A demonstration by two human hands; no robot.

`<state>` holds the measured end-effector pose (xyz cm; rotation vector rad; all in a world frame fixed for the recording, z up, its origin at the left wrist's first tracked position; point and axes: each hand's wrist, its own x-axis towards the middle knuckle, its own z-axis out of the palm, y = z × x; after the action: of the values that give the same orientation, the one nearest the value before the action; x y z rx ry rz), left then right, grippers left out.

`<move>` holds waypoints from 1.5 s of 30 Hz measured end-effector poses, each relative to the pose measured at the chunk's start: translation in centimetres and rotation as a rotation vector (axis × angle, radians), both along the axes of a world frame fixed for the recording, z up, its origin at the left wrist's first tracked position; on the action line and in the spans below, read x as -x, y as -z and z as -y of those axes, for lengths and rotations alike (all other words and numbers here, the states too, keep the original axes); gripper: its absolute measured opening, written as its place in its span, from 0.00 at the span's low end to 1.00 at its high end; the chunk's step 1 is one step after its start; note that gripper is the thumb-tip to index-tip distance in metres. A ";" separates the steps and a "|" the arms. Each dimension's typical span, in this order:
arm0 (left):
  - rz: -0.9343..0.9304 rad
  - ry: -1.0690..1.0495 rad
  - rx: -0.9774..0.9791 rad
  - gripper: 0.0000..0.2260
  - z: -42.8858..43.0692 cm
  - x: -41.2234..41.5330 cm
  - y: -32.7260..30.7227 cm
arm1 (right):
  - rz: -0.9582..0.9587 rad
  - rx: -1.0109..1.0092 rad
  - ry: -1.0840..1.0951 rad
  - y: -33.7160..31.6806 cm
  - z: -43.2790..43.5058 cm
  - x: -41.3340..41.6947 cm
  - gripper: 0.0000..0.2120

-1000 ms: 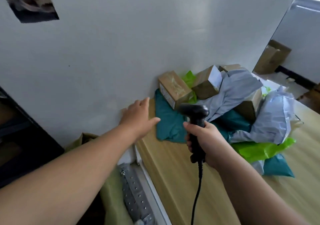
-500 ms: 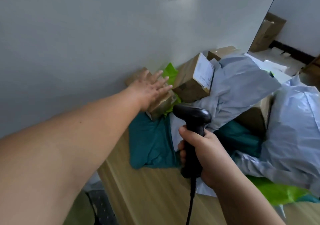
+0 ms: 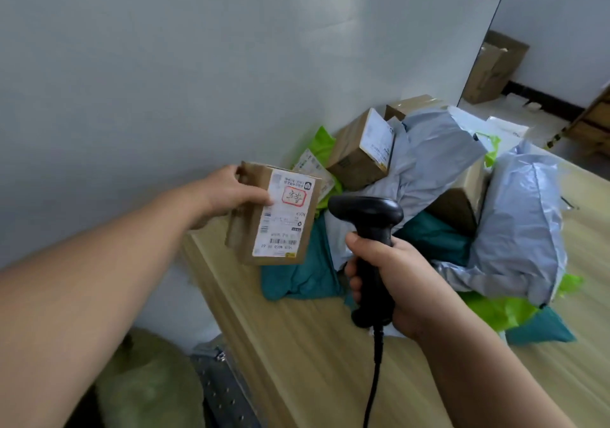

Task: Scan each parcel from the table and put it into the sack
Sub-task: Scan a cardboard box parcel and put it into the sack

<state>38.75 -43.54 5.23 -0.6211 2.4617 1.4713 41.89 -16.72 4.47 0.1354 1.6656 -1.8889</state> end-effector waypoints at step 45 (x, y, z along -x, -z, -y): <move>-0.146 -0.559 -0.356 0.19 9.8 -39.8 -6.2 | -0.136 -0.231 -0.585 -12.2 8.2 -30.2 0.10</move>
<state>78.55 -53.38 11.41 -1.2224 2.1257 2.1574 72.09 -24.87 16.72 -0.3598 1.7650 -1.2909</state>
